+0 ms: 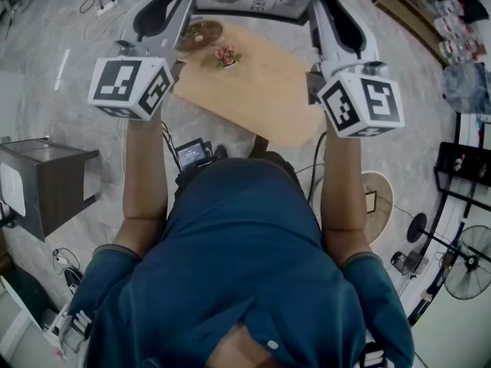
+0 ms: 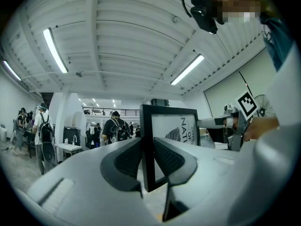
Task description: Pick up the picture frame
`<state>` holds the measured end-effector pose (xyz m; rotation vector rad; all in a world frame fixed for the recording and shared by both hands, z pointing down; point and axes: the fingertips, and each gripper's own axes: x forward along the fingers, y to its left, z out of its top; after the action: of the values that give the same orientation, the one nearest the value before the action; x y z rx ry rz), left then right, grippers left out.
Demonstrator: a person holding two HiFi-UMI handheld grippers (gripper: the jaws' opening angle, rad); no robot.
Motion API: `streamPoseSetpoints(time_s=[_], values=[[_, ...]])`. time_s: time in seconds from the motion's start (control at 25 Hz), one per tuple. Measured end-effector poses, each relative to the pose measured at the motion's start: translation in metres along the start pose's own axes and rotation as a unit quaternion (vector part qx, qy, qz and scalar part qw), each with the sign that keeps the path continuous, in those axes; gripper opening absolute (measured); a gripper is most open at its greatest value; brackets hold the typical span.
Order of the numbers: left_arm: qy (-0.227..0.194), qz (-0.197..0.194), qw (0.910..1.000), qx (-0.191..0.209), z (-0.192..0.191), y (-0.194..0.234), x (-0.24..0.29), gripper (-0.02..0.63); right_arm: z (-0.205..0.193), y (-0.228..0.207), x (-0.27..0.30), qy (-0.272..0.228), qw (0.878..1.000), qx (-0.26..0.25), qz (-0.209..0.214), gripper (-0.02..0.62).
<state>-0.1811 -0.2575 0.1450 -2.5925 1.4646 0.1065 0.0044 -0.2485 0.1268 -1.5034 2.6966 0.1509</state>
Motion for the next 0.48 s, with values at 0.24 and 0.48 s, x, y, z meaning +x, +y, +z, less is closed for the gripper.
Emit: streamPoseSetpoints(time_s=[0.24,0.48], values=[[-0.001,-0.005,1.0,-0.001,0.0,-0.003,-0.003,0.074,0.001,0.003,-0.006,-0.003,1.0,-0.002,-0.007,0.083],[-0.002,-0.01,0.9999,-0.003,-0.003,-0.01,-0.004,0.074,-0.002,0.002,-0.015,-0.002,1.0,-0.004,-0.012,0.083]])
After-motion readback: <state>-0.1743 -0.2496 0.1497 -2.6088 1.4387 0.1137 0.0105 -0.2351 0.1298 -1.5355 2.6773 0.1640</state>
